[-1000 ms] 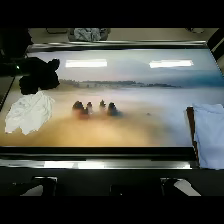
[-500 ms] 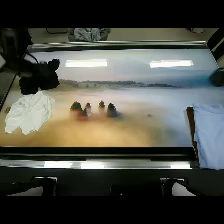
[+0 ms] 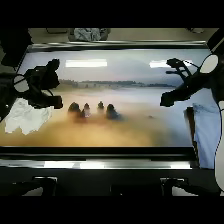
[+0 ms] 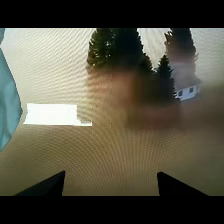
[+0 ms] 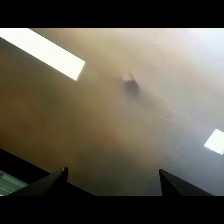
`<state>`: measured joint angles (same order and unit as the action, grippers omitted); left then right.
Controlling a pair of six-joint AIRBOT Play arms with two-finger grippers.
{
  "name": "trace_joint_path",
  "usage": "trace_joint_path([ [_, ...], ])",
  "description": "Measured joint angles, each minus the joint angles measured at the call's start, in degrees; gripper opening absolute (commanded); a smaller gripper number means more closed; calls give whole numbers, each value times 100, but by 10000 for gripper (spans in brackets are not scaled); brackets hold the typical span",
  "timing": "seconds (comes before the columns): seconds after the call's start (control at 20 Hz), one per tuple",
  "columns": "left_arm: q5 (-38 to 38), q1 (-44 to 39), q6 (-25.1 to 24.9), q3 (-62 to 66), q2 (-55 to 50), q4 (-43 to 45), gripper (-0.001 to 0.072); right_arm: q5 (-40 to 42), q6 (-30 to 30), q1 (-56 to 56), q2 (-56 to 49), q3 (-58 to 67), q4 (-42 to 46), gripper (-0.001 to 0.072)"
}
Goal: Fold the shirts.
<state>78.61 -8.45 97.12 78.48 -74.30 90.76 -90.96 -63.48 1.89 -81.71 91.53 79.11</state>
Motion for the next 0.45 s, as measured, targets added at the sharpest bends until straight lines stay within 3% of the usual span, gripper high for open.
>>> trace_joint_path([
  [0.45,-57,-20,42,-125,46,-33,720,-42,-22,-94,-17,-28,101,671],
])
